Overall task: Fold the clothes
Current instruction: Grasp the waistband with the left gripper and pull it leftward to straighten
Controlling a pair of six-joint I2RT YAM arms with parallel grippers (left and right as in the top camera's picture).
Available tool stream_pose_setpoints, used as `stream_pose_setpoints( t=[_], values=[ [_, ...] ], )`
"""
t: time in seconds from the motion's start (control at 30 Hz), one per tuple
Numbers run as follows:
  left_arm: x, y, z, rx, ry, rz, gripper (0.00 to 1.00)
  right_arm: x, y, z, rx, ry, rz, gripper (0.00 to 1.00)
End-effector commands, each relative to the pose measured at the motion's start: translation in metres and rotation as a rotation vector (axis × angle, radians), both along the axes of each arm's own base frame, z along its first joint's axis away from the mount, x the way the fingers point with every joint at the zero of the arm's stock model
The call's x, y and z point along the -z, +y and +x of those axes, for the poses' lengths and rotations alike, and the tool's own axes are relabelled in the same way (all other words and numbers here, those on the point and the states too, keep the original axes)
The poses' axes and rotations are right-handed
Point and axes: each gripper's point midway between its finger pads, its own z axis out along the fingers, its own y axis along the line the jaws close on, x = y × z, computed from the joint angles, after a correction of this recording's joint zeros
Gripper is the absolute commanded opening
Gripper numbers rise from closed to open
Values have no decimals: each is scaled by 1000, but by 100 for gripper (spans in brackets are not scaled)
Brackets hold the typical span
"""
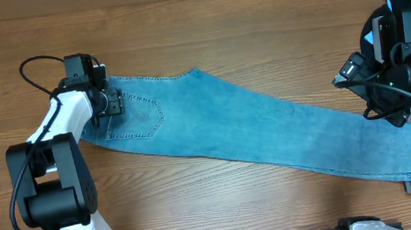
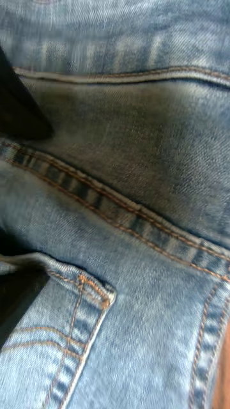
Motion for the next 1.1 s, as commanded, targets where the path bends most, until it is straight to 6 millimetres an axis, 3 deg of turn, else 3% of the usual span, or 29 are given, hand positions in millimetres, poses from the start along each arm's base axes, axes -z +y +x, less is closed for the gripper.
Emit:
stream_pose_setpoints(
  t=[0.0, 0.17, 0.37, 0.5, 0.67, 0.87, 1.07],
  values=[
    [26, 6, -6, 3, 69, 15, 45, -1, -1, 0, 4, -9, -2, 100],
    [52, 24, -20, -58, 150, 82, 4, -1, -1, 0, 4, -9, -2, 100],
    [56, 74, -39, -306, 180, 127, 4, -1, -1, 0, 4, -9, -2, 100],
    [57, 114, -62, -505, 203, 92, 4, -1, -1, 0, 4, -9, -2, 100],
    [58, 146, -84, -634, 223, 72, 4, -1, -1, 0, 4, -9, -2, 100],
    [58, 158, -91, -659, 223, 62, 10, -1, -1, 0, 4, -9, -2, 100],
    [49, 148, -68, -542, 191, 60, 17, -1, -1, 0, 4, -9, -2, 100]
  ],
)
